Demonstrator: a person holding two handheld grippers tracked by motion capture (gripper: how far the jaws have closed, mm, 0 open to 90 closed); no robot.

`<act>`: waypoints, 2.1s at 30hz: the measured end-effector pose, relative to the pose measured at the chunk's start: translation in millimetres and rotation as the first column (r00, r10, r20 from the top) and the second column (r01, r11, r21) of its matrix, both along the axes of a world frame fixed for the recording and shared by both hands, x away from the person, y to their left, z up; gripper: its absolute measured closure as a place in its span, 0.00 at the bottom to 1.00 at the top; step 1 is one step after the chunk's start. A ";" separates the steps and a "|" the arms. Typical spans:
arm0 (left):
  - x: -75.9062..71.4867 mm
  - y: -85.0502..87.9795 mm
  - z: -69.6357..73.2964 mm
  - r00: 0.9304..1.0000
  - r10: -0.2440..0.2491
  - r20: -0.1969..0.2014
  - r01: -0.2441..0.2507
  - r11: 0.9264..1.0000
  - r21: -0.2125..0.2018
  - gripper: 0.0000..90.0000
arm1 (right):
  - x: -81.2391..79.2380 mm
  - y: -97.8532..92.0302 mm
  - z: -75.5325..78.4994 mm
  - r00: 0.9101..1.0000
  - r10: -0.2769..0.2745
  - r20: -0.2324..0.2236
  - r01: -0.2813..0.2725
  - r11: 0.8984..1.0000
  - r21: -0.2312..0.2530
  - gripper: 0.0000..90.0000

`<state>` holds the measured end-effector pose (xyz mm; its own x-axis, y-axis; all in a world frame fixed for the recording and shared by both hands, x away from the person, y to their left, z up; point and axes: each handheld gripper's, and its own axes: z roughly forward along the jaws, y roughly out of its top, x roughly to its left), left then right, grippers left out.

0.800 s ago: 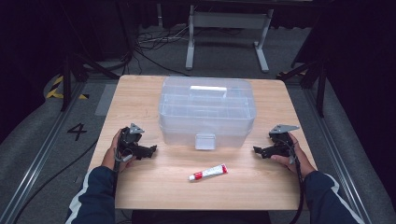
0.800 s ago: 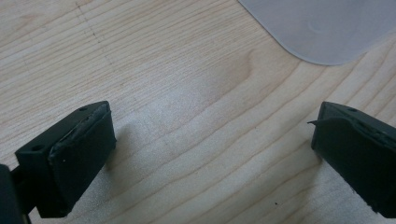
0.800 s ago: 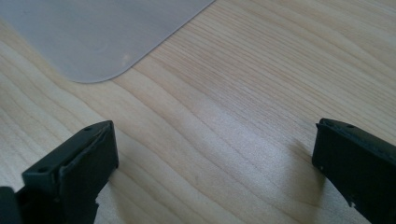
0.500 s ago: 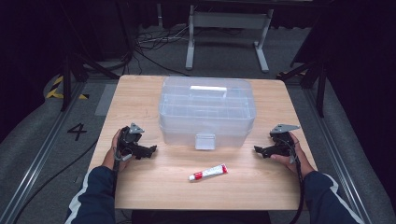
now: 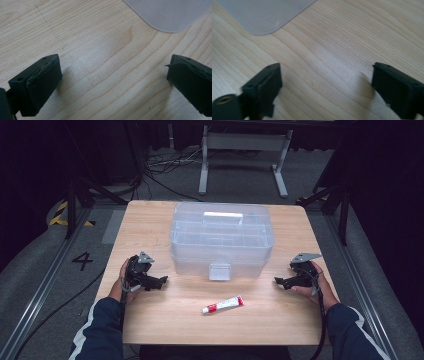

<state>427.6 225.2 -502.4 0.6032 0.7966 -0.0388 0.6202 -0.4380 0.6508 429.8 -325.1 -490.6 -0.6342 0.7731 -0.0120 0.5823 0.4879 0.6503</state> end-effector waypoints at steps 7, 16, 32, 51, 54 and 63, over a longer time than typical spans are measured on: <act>-0.2 0.2 0.2 1.000 -0.022 0.003 0.022 1.000 -0.001 0.01 | -3.7 -1.0 7.4 1.000 0.005 0.025 -0.004 1.000 -0.015 0.24; -0.1 0.1 0.1 1.000 -0.022 0.002 0.022 1.000 -0.002 0.01 | -9.8 2.4 41.3 0.997 0.021 0.079 -0.028 0.996 0.081 0.24; -0.5 0.0 0.1 1.000 -0.019 0.002 0.019 1.000 -0.003 0.01 | -16.6 10.6 90.1 0.974 0.007 0.225 -0.039 0.990 0.137 0.28; -1.5 -0.1 0.1 1.000 -0.012 0.003 0.012 1.000 0.000 0.01 | -7.5 21.5 148.0 0.946 0.035 0.321 -0.074 0.991 0.110 0.30; -1.5 -0.2 0.1 1.000 -0.010 0.002 0.010 1.000 0.000 0.01 | -4.9 24.9 155.3 0.942 0.041 0.334 -0.080 0.992 0.103 0.30; -1.5 -0.1 0.1 1.000 -0.011 0.001 0.011 1.000 0.000 0.01 | 6.6 55.9 180.0 0.932 0.118 0.343 -0.150 0.986 0.067 0.31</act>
<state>426.1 225.1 -502.2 0.6119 0.7900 -0.0383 0.6146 -0.4445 0.6517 436.3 -269.2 -310.6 -0.7027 0.6890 -0.1773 0.2548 0.4763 0.8415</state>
